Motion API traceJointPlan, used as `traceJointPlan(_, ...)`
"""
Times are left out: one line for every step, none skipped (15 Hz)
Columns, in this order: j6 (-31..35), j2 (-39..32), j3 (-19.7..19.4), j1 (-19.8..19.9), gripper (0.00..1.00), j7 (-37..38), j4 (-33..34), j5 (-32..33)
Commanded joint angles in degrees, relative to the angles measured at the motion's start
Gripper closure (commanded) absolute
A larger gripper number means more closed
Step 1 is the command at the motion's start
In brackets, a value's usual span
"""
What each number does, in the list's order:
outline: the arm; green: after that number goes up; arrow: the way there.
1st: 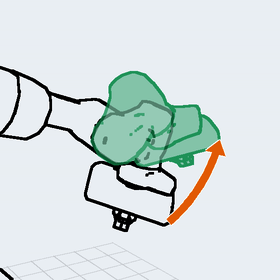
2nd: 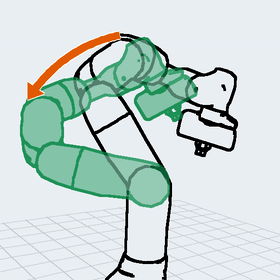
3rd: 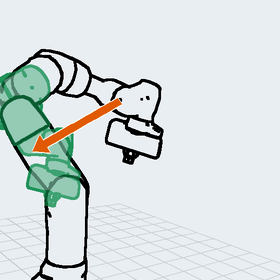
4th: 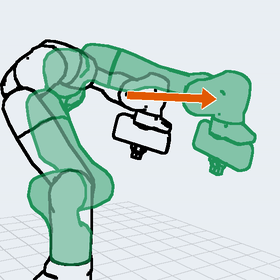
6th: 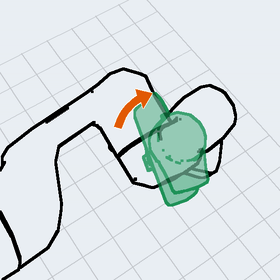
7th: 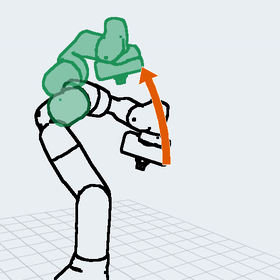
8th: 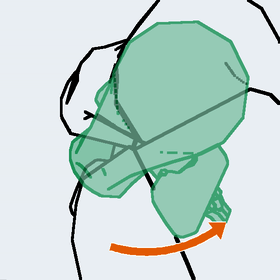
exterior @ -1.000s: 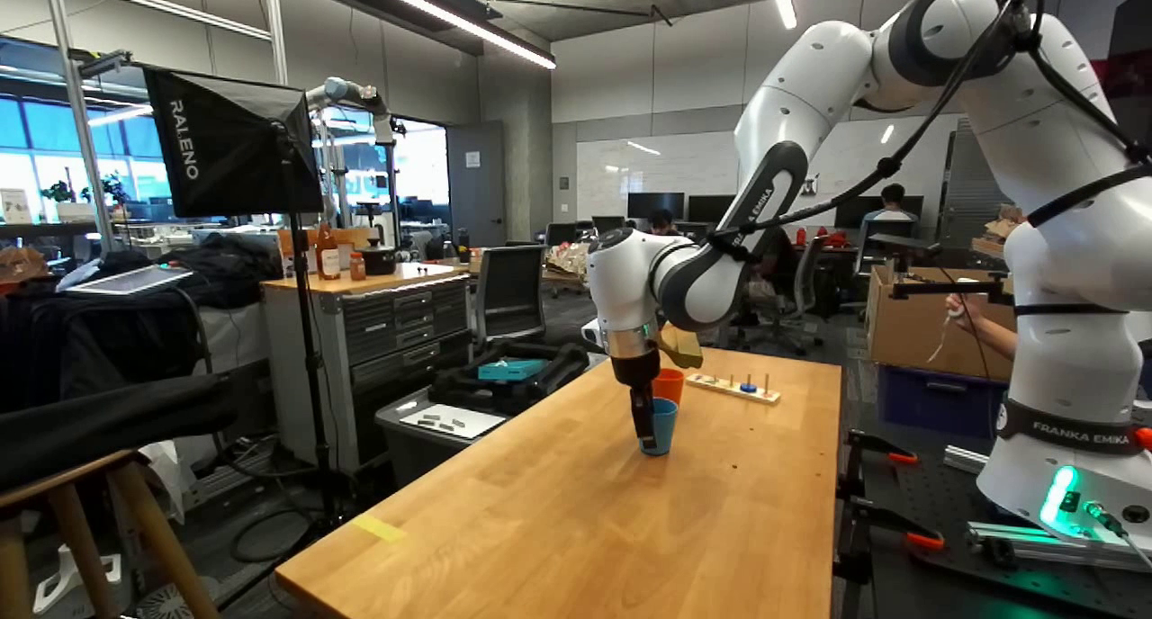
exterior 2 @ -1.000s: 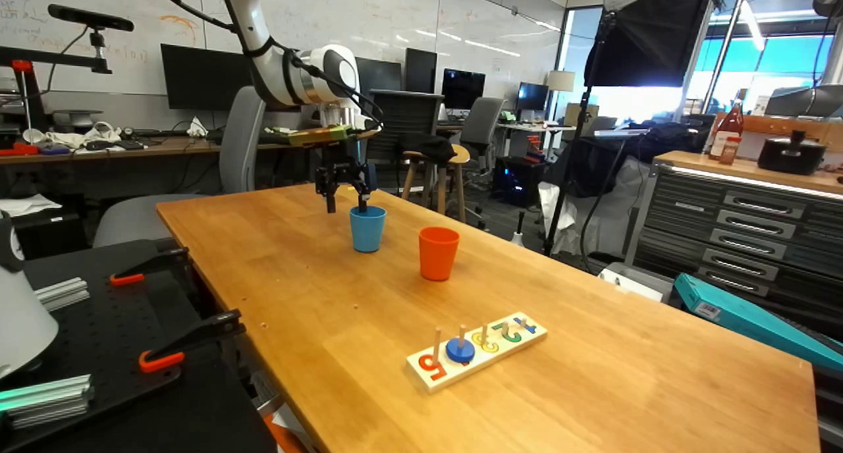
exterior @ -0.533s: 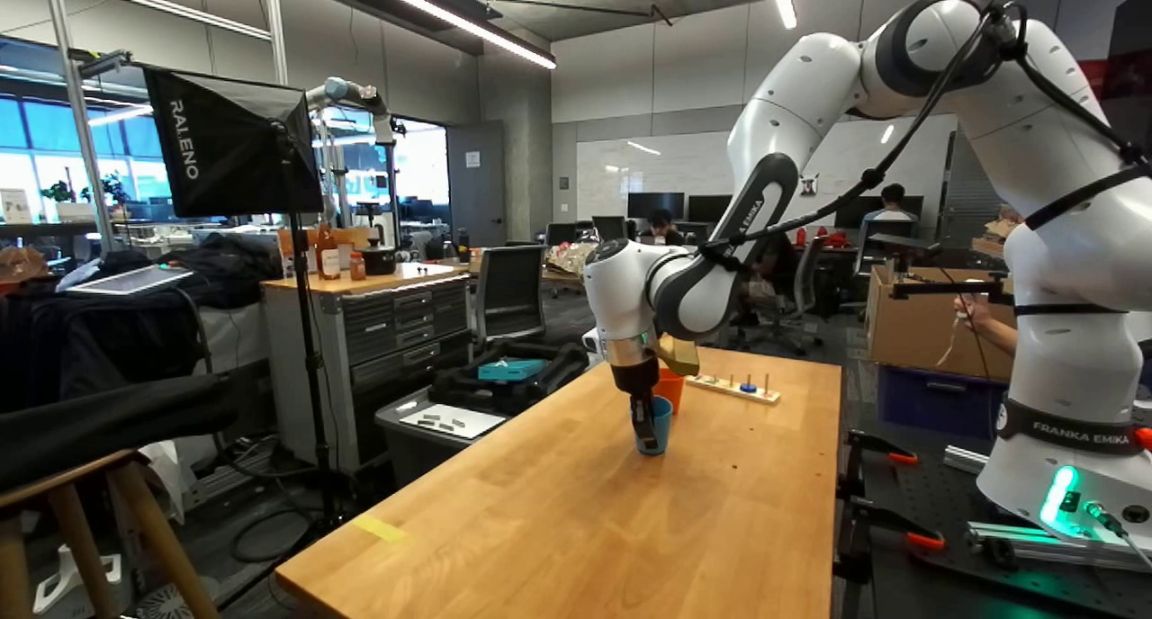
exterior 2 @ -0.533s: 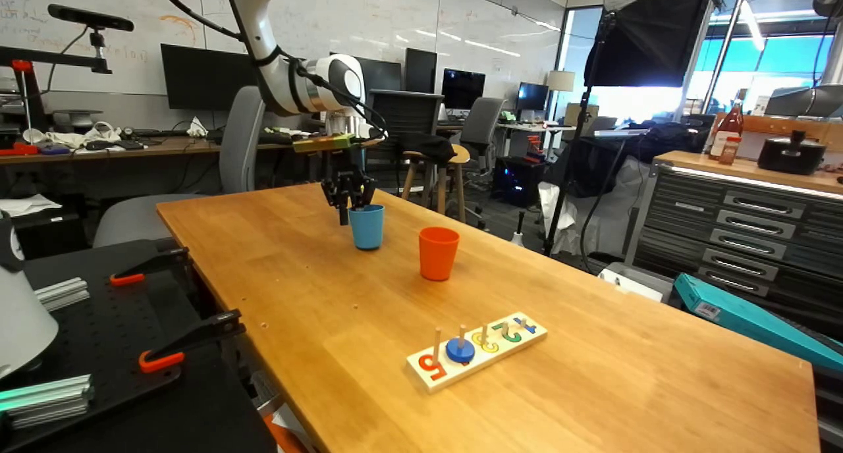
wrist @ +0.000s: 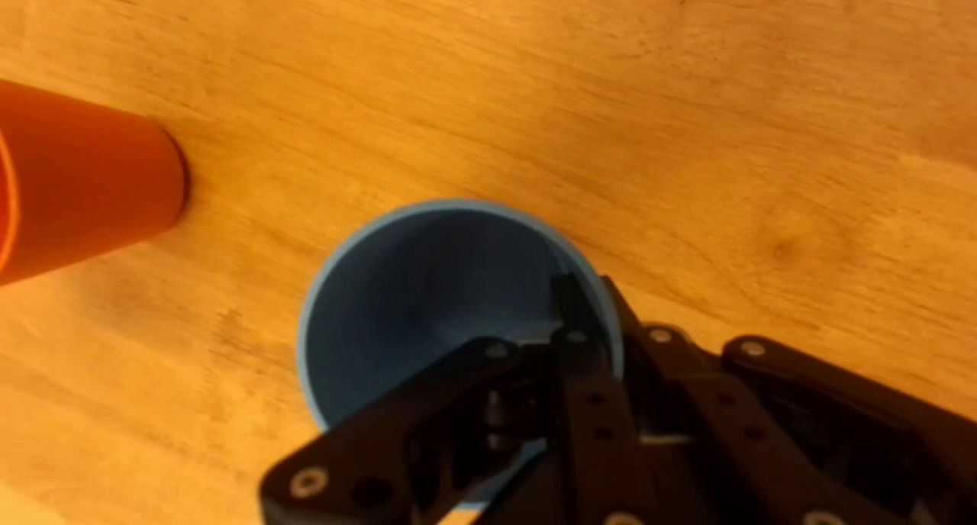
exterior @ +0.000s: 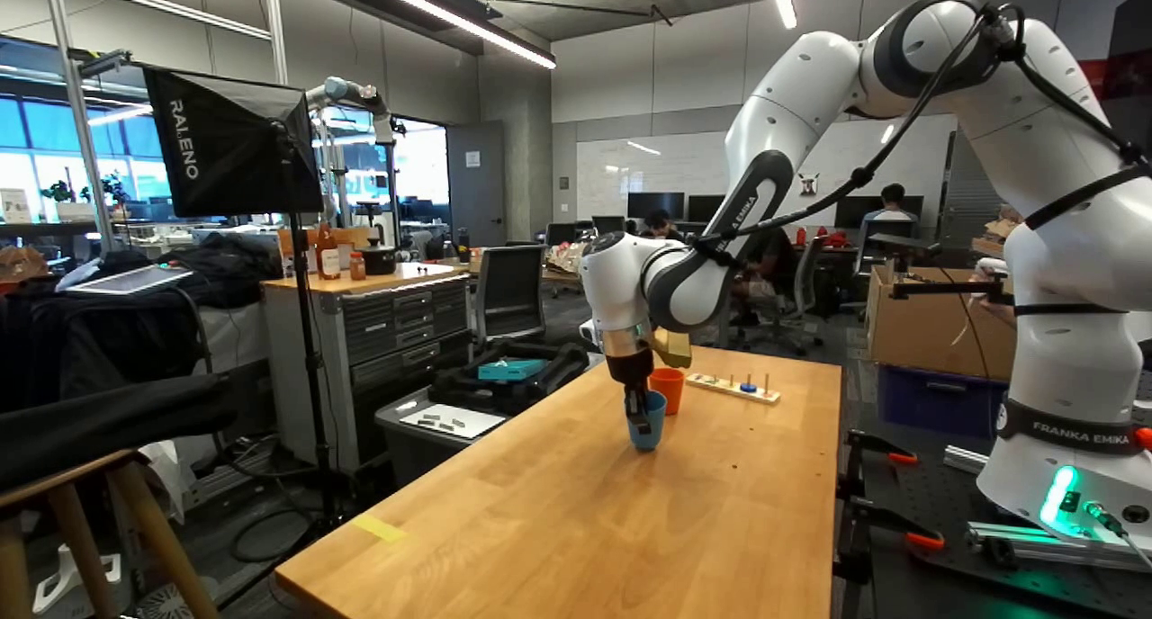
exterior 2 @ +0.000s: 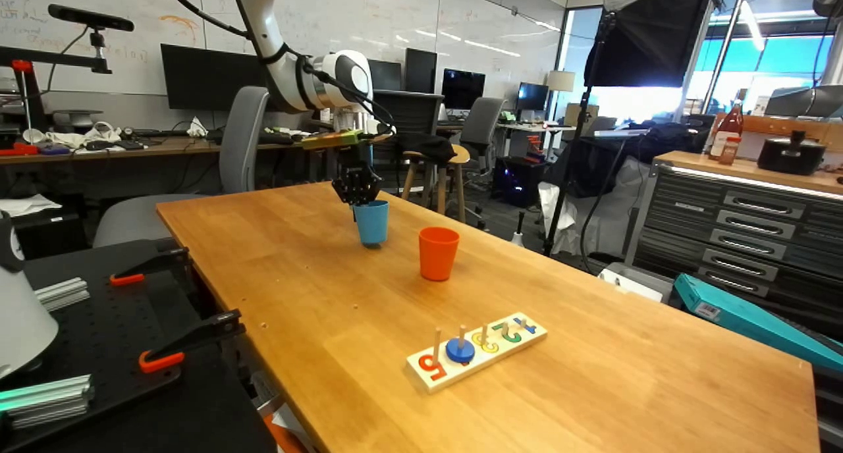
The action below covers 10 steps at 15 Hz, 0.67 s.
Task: Place the blue cup inside the orange cup
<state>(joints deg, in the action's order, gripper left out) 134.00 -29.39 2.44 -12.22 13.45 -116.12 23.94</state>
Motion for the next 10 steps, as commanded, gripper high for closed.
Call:
traceJointPlan(-5.14,0.91,-1.03,-0.3,0.99,-1.02,4.02,-2.35)
traceJointPlan(-6.44,1.27,-1.09,-0.08,0.99,-1.14,4.9,-2.76)
traceJointPlan(-7.88,1.67,-1.24,0.15,0.99,-1.19,5.87,-2.85)
traceJointPlan(-9.24,2.06,-1.35,0.48,0.99,-1.3,6.78,-2.98)
traceJointPlan(-10.57,2.52,-1.64,0.68,0.99,-1.08,7.72,-2.83)
traceJointPlan(-12.0,2.97,-2.02,1.03,0.99,-0.9,8.53,-2.8)
traceJointPlan(-13.62,3.34,-2.34,1.32,0.99,-0.85,9.45,-2.8)
traceJointPlan(-14.97,3.7,-2.83,1.53,0.99,-0.54,10.16,-2.41)
traceJointPlan(-16.45,4.19,-3.18,1.77,0.99,-0.45,10.88,-2.12)
traceJointPlan(-17.27,4.48,-3.65,2.19,0.99,-0.28,11.25,-1.87)
